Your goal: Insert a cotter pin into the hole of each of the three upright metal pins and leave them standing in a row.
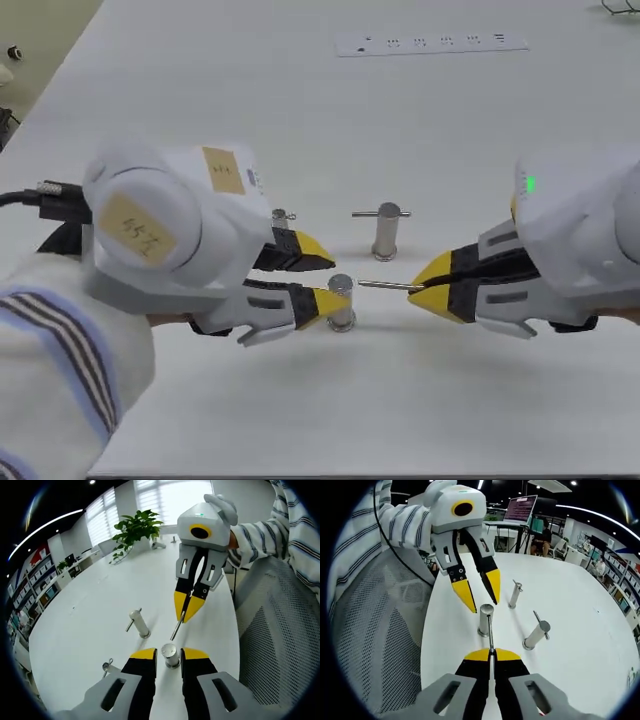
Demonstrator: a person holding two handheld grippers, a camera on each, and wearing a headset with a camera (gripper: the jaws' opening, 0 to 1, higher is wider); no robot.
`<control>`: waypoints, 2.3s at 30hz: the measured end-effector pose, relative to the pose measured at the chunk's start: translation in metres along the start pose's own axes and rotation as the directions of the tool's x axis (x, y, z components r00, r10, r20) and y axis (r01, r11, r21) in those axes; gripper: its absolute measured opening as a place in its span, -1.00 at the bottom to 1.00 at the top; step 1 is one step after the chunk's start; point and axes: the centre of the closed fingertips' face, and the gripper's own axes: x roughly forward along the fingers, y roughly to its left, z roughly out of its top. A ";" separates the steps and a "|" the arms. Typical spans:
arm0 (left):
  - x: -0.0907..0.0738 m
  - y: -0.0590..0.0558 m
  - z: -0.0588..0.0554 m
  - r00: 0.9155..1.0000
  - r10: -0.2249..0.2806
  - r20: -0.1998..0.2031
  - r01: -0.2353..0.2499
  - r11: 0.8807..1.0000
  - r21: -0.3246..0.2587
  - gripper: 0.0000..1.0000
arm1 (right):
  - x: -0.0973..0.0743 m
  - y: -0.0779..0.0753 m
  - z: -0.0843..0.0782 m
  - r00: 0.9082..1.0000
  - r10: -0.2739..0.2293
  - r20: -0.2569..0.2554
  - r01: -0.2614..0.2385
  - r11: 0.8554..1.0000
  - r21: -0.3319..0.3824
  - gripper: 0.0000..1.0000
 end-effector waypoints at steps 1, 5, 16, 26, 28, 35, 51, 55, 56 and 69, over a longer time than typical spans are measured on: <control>0.000 0.000 0.000 1.000 0.001 -0.001 -0.001 1.000 0.000 -0.72 | 0.000 0.000 0.000 1.000 0.002 -0.002 -0.002 1.000 -0.001 -1.00; 0.003 0.001 -0.003 1.000 -0.004 -0.003 0.004 1.000 -0.016 -0.75 | 0.001 0.001 0.001 1.000 0.009 0.001 -0.009 1.000 0.004 -1.00; 0.003 0.000 0.000 1.000 -0.015 0.009 0.015 1.000 -0.023 -0.81 | 0.002 0.000 0.005 1.000 0.014 0.003 -0.014 1.000 -0.004 -1.00; 0.002 -0.001 -0.001 1.000 -0.021 0.014 0.021 1.000 -0.020 -0.81 | 0.007 -0.002 0.008 1.000 0.017 -0.002 -0.017 1.000 -0.026 -1.00; 0.003 -0.001 -0.001 1.000 -0.019 0.015 0.019 0.999 -0.029 -0.81 | 0.007 -0.004 0.010 1.000 0.019 0.004 -0.019 1.000 -0.024 -1.00; 0.003 0.001 -0.002 1.000 -0.016 0.013 0.017 0.996 -0.085 -0.82 | 0.010 -0.003 0.013 1.000 0.026 0.003 -0.026 0.999 -0.027 -1.00; 0.003 0.002 -0.003 1.000 0.001 0.009 0.000 0.996 -0.094 -0.82 | 0.014 0.000 0.023 0.999 0.041 -0.001 -0.041 0.998 -0.051 -1.00; 0.004 0.002 -0.002 1.000 0.001 0.012 0.000 0.997 -0.082 -0.82 | 0.017 0.004 0.025 0.998 0.057 0.003 -0.057 0.997 -0.054 -1.00; 0.004 0.002 -0.002 1.000 0.001 0.012 0.000 0.997 -0.082 -0.82 | 0.017 0.006 0.027 0.998 0.061 0.004 -0.061 0.997 -0.055 -1.00; 0.006 0.003 -0.001 1.000 0.001 0.014 0.001 0.996 -0.090 -0.82 | 0.023 0.010 0.029 0.997 0.080 0.012 -0.079 0.995 -0.056 -1.00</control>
